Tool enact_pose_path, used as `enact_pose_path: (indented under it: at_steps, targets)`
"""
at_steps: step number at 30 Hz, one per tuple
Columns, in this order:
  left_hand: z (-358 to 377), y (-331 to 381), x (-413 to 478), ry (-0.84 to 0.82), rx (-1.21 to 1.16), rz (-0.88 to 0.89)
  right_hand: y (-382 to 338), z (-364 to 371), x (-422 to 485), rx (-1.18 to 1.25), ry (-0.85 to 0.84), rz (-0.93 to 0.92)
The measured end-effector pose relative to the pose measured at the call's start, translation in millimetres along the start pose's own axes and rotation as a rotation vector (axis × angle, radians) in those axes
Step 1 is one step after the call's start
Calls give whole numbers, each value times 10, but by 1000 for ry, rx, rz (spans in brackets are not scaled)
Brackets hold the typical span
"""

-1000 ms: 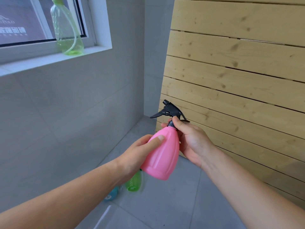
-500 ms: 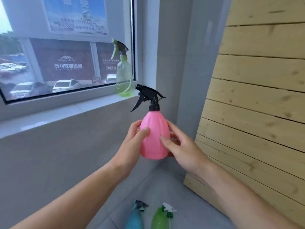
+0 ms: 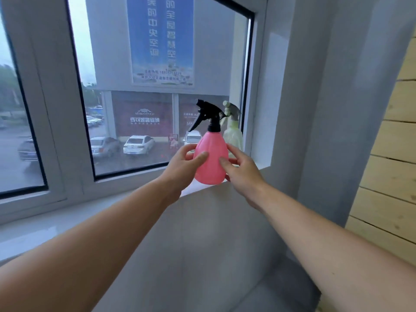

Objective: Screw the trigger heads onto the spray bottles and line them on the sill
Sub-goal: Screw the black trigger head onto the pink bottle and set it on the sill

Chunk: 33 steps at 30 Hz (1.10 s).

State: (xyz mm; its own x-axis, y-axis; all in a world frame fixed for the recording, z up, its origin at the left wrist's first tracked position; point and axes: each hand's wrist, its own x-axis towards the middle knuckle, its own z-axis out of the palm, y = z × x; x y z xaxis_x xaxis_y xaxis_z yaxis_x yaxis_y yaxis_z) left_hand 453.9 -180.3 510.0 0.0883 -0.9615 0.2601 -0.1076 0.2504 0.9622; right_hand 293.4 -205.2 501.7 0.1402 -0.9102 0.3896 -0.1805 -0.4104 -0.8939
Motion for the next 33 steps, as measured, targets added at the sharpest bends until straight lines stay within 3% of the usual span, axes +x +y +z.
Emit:
enact_pose_path:
  at_steps: [7,23,33]
  targets:
    - [-177,-226,244,64,0,-83,144,263,219,-43,-20,22]
    - [-138,-402,427,165,2,-47,312,294,330,-34,17,27]
    - [-137,-244,8,229,177,-19,325,6,-58,-104,37,73]
